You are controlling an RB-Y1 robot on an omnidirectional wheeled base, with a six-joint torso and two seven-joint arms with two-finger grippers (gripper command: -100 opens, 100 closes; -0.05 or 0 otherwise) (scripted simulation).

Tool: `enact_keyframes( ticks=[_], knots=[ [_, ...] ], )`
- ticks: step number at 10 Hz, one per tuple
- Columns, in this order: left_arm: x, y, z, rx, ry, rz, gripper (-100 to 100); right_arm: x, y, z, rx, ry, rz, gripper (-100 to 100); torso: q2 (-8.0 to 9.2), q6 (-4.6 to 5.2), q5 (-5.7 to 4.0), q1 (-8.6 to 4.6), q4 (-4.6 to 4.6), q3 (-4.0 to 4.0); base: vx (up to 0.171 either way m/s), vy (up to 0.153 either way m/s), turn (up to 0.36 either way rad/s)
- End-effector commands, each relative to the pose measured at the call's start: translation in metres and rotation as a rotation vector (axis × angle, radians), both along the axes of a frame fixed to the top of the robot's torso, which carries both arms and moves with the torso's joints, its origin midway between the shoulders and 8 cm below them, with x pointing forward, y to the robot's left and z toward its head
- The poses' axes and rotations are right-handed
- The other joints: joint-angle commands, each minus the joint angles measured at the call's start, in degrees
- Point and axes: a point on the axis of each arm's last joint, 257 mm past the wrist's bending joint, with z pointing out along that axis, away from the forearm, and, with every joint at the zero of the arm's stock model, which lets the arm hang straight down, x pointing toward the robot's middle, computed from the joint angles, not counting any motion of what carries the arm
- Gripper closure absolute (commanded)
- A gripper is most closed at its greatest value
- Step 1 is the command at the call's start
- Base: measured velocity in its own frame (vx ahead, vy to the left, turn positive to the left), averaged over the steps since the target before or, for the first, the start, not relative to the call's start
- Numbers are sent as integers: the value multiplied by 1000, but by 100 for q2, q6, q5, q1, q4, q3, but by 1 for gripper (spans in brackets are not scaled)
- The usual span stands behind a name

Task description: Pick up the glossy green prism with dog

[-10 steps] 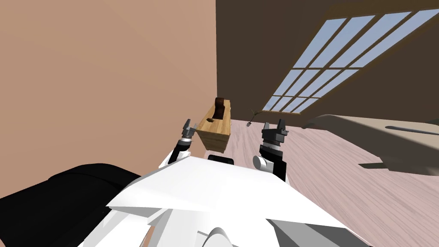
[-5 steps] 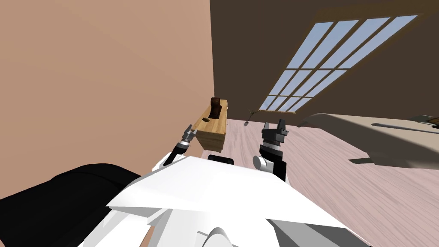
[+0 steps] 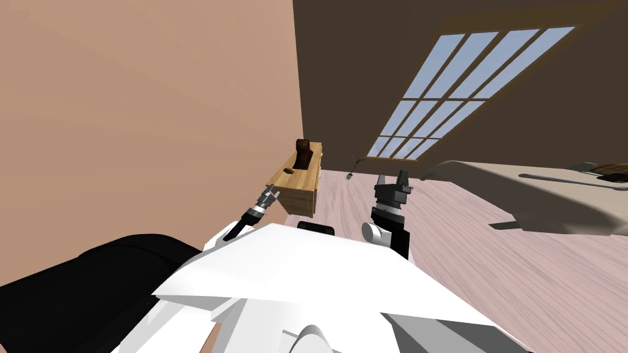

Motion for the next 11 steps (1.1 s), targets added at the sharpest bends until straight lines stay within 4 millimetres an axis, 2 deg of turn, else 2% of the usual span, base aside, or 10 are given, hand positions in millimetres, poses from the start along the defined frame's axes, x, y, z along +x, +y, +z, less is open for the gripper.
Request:
enact_keyframes(
  ticks=[1,2,3,5,6,7,8,9,10,11],
  knots=[
    [-11,17,-28,-4,94,5,-100,0,0,0,0,0,0,0,0,0,0,0,0,0,9,-152,-65],
    [-10,19,-27,-8,105,-12,-100,0,0,0,0,0,0,0,1,1,0,-10,0,1,23,-124,-16],
    [-23,34,-50,-7,182,2,-100,0,0,0,0,0,0,0,-2,-1,-1,-1,0,-1,41,-143,-42],
    [-22,36,-48,-1,197,-21,-100,0,0,0,0,0,0,0,-10,-1,0,0,-2,-6,32,-85,-2],
    [-37,53,-70,-8,276,-5,-100,0,0,0,0,0,0,0,-4,-1,4,22,-1,-2,30,-110,-46],
    [-36,55,-68,-4,285,-17,-100,0,0,0,0,0,0,0,-5,0,4,7,-1,-3,35,-118,-15],
    [-51,70,-87,-5,356,1,-100,0,0,0,0,0,0,0,-6,-1,1,4,-1,-4,55,-165,-48],
    [-51,75,-86,-5,372,-9,-100,0,0,0,0,0,0,0,-12,-1,-1,-13,-2,-6,54,-141,2],
    [-68,93,-104,0,446,12,-100,0,0,0,0,0,0,0,-14,0,-2,-7,-3,-8,69,-172,-35],
    [-66,96,-102,-3,458,1,-100,0,0,0,0,0,0,0,-18,-1,-2,-18,-4,-10,56,-131,-1]
  ],
)
